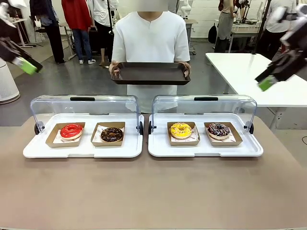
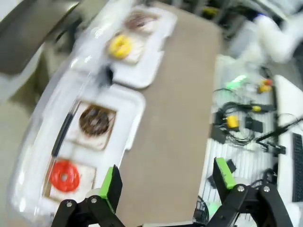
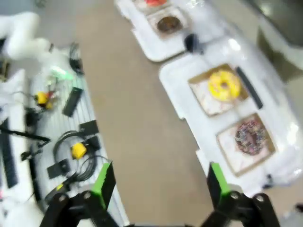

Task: Provide the desired donut to the person.
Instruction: Pick up and lift the Paper togo box containing the Donut pointed at by the person.

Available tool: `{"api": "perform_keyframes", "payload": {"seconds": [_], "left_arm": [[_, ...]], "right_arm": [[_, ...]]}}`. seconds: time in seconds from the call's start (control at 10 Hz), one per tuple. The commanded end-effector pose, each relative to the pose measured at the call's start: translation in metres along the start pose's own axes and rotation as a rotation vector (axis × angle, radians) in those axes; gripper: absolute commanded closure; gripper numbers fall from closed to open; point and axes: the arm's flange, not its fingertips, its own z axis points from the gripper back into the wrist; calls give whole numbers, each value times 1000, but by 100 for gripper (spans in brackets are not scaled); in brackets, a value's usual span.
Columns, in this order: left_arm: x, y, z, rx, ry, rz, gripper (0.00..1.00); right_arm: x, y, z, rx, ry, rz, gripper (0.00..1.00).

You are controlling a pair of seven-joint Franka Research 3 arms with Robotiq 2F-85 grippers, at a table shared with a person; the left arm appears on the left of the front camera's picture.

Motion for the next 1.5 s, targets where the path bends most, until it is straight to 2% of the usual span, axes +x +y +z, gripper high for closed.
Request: {"api": "perform_keyframes", "payload": {"seconds": [0.0, 0.2, 0.4, 0.6, 0.9, 1.4], "left_arm": [[-20, 26, 24, -331, -99, -128, 0], [-57, 34, 42, -289, -204, -219, 0], [-95, 36, 51, -145, -284, -216, 0], [-117, 38, 59, -74, -327, -205, 0], [-136, 34, 70, 37, -361, -173, 0], [-147, 34, 74, 156, -289, -129, 0]], "right_arm": [[-35, -22, 24, 155, -115, 67, 0], [-78, -25, 41, 155, -253, 112, 0], [-120, -28, 49, 116, -353, 125, 0], [-153, -32, 51, 78, -447, 140, 0], [-182, -27, 57, 41, -493, 126, 0], [-182, -20, 60, 36, -481, 152, 0]]}}
